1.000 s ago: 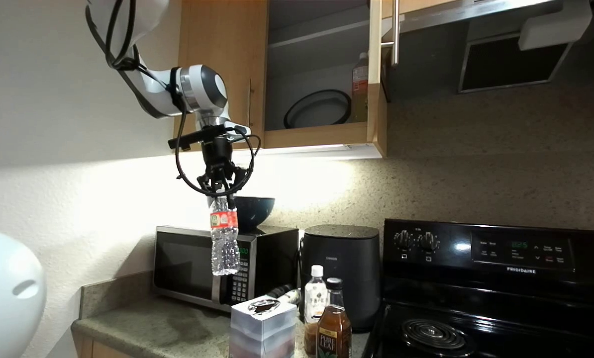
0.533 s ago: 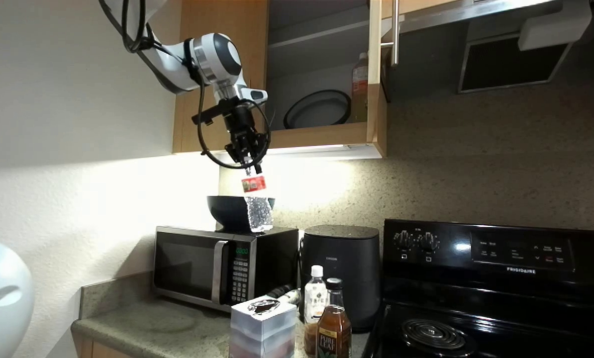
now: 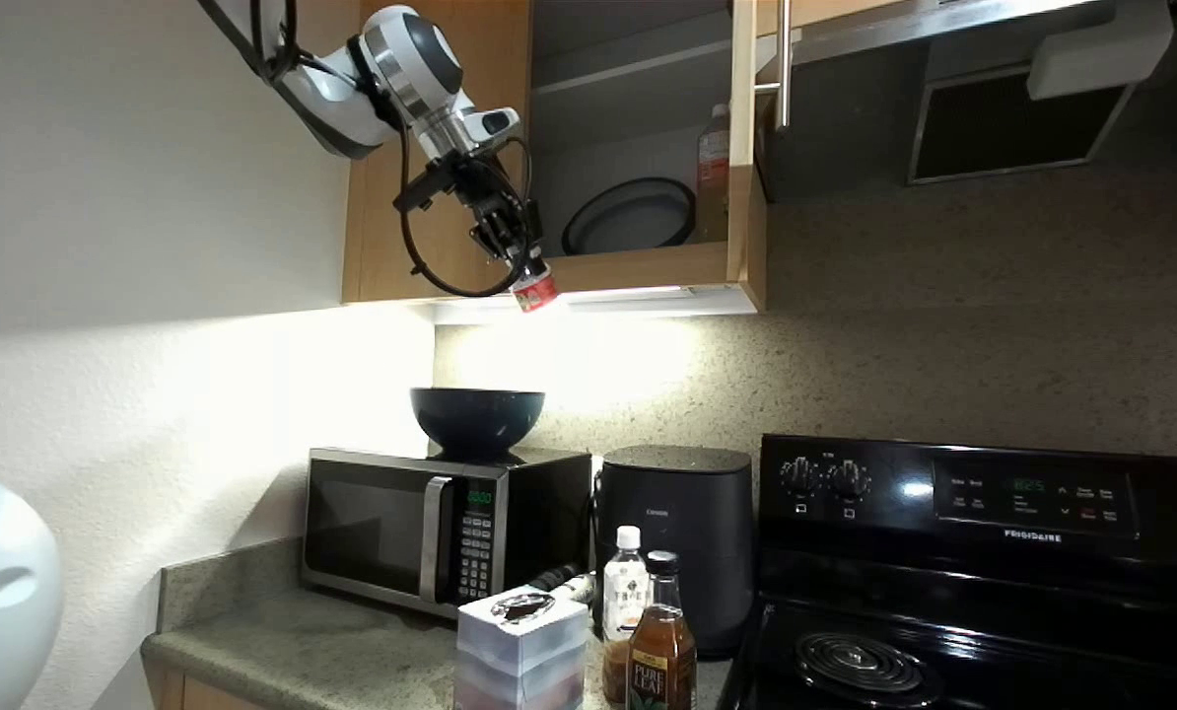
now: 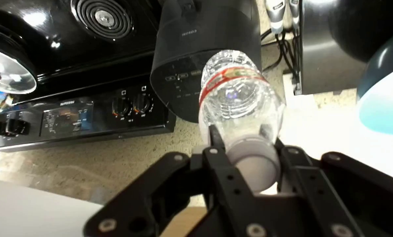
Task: Put the bottle in the top cabinet, then put it back on the counter
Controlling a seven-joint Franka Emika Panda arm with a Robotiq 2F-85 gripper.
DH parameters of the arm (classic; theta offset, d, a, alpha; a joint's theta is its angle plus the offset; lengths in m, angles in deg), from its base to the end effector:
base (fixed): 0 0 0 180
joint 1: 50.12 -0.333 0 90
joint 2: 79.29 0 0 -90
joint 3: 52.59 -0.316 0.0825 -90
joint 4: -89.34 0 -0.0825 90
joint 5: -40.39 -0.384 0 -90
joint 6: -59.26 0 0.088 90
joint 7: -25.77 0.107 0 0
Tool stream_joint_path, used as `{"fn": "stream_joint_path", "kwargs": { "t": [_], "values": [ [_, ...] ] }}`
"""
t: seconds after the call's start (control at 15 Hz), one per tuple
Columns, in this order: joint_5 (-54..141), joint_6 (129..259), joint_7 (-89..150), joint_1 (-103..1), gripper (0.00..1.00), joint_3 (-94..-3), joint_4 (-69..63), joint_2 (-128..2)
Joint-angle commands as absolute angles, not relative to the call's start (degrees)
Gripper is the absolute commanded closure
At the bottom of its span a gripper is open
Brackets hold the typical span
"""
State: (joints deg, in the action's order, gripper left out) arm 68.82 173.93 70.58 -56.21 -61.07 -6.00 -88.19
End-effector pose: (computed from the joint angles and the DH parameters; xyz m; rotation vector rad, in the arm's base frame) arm 0.5270 0.1153 0.7184 2.7073 -0.5877 0.9709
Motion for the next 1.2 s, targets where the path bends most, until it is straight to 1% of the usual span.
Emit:
{"fn": "stream_joint_path", "kwargs": {
  "t": [0.0, 0.13, 0.2, 0.27, 0.47, 0.53, 0.67, 0.93, 1.13],
  "values": [
    [75.69, 177.04, 81.79, -54.38, 0.89, -63.20, -6.33, -89.30],
    [81.61, 178.37, 88.50, -54.00, 0.89, -63.58, -7.33, -89.25],
    [77.21, 176.16, 82.78, -55.24, 0.89, -62.80, -5.47, -88.47],
    [77.84, 176.21, 83.66, -55.25, 0.69, -62.89, -5.49, -88.37],
    [77.83, 176.20, 83.67, -55.28, 0.69, -62.89, -5.49, -88.21],
    [77.83, 176.20, 83.67, -55.28, 0.89, -62.89, -5.49, -88.21],
    [84.47, 181.37, 89.17, -54.21, 0.89, -63.07, -4.86, -88.95],
    [93.07, 186.39, 92.34, -53.50, 0.89, -62.57, 0.64, -88.35],
    [99.85, 192.71, 94.83, -52.46, 0.89, -61.72, 3.95, -87.41]
  ]
}}
